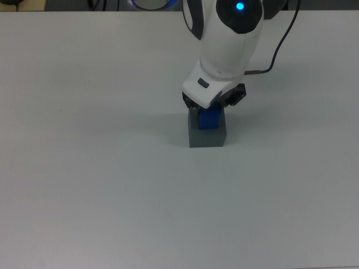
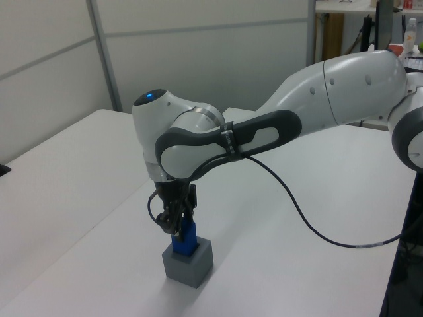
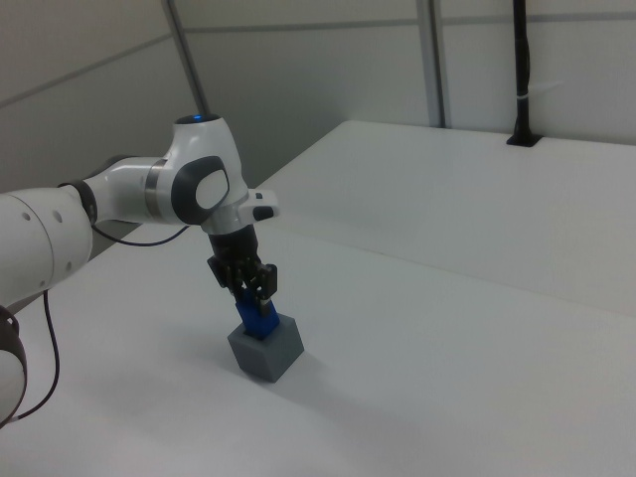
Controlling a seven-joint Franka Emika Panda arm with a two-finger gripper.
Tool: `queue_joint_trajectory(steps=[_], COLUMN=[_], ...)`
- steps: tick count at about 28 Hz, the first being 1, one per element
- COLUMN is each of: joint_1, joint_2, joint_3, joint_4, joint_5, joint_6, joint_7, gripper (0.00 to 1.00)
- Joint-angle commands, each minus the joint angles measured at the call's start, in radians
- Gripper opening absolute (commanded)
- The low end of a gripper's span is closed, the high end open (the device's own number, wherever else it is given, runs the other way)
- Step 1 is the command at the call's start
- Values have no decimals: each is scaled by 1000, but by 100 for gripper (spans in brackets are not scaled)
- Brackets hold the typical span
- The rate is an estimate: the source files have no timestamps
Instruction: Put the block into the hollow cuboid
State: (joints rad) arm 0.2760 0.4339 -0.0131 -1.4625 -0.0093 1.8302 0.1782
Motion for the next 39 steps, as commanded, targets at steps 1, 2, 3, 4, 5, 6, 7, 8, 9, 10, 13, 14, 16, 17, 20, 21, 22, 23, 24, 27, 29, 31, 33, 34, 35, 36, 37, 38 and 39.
queue_joint_trajectory(steps=[1,2,3,4,5,6,7,8,9,10,13,14,16,17,20,21,22,23,24,27,29,31,33,34,35,36,37,38,39], joint_1=[22,22,23,23,23,23,23,23,23,22,22,22,22,22,20,19,17,17,17,14,14,12,12,12,12,12,12,14,14], joint_2=[2,3,3,2,3,3,3,3,3,3,3,3,-1,-4,-12,-20,-23,-24,-24,-26,-26,-26,-26,-26,-26,-26,-26,-26,-26], joint_3=[-7,-7,-5,-7,-5,-7,-7,-5,-7,-10,-14,-15,-18,-18,-19,-19,-19,-21,-21,-21,-22,-22,-22,-22,-22,-21,-15,-13,-11], joint_4=[-21,-19,-21,-21,-21,-21,-21,-21,-21,-21,-21,-21,-19,-19,-16,-16,-16,-16,-16,-19,-19,-21,-21,-21,-21,-22,-27,-30,-33], joint_5=[-12,-12,-12,-12,-12,-12,-12,-12,-11,-11,-9,-9,-9,-11,-9,-9,-9,-9,-9,-11,-9,-9,-9,-8,-6,-4,-3,-1,0], joint_6=[-6,-6,-6,-6,-6,-6,-6,-6,-8,-8,-9,-11,-37,-46,-66,-77,-78,-80,-83,-86,-86,-97,-100,-100,-100,-101,-103,-106,-106], joint_7=[21,21,21,23,23,23,23,23,23,23,32,38,47,46,47,47,47,49,47,47,49,47,49,49,49,49,50,53,56], gripper=[34,34,34,34,34,34,35,37,44,69,100,100,100,100,100,100,100,100,100,100,100,100,100,100,100,99,96,96,96])
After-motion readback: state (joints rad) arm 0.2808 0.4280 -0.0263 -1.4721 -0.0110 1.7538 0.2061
